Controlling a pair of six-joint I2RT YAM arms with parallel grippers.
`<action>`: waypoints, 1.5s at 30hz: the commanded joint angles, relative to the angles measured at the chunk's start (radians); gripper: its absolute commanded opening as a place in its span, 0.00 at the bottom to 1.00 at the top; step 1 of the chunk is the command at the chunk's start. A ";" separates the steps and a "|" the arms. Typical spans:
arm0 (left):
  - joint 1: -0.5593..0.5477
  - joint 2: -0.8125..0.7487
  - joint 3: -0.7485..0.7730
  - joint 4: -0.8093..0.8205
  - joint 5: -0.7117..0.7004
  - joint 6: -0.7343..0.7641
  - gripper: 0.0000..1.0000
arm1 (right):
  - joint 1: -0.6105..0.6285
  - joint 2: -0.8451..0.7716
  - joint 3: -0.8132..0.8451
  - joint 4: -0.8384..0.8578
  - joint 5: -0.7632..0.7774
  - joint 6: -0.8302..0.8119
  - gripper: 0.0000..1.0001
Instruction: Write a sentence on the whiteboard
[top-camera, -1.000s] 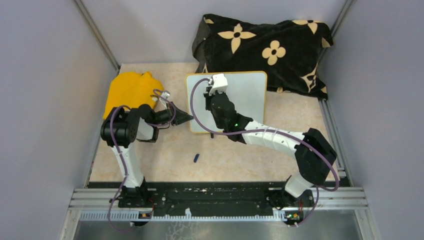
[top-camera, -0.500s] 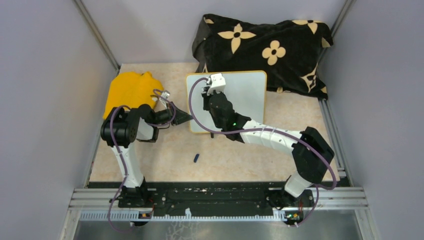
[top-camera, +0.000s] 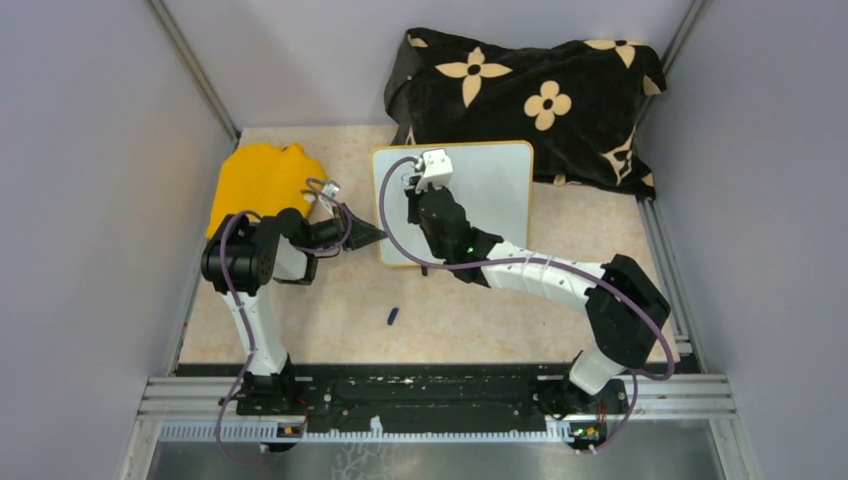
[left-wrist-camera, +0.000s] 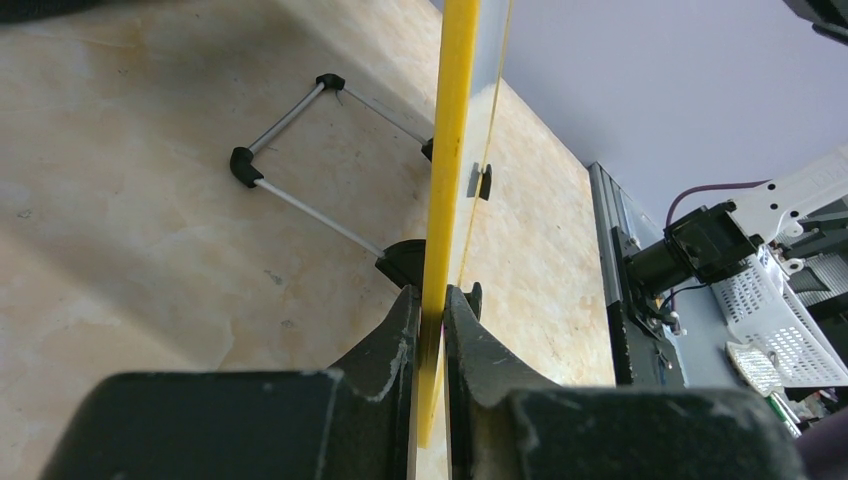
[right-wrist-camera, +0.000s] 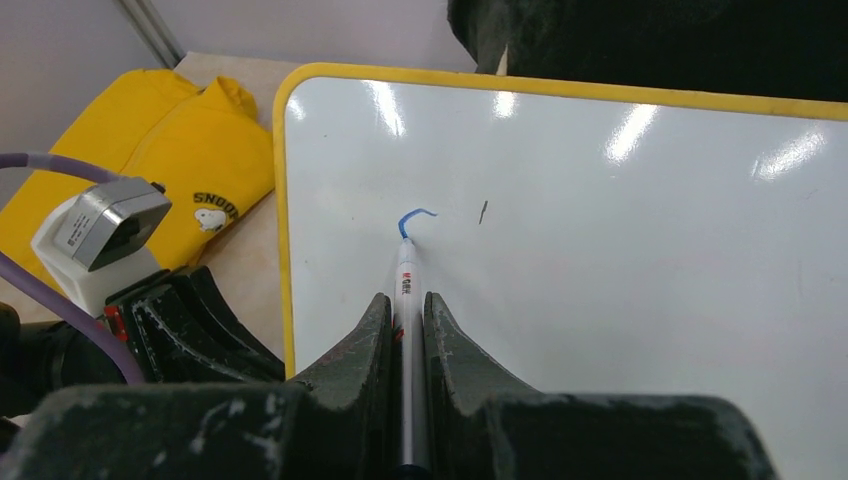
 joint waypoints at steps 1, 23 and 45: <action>0.002 0.008 0.012 0.010 -0.001 0.003 0.00 | -0.018 -0.050 -0.034 -0.015 0.036 0.014 0.00; 0.001 0.007 0.011 0.010 -0.001 0.001 0.00 | -0.021 -0.062 -0.059 -0.002 -0.109 0.044 0.00; 0.002 0.008 0.011 0.008 0.000 0.007 0.00 | -0.024 -0.207 -0.114 -0.006 -0.086 0.018 0.00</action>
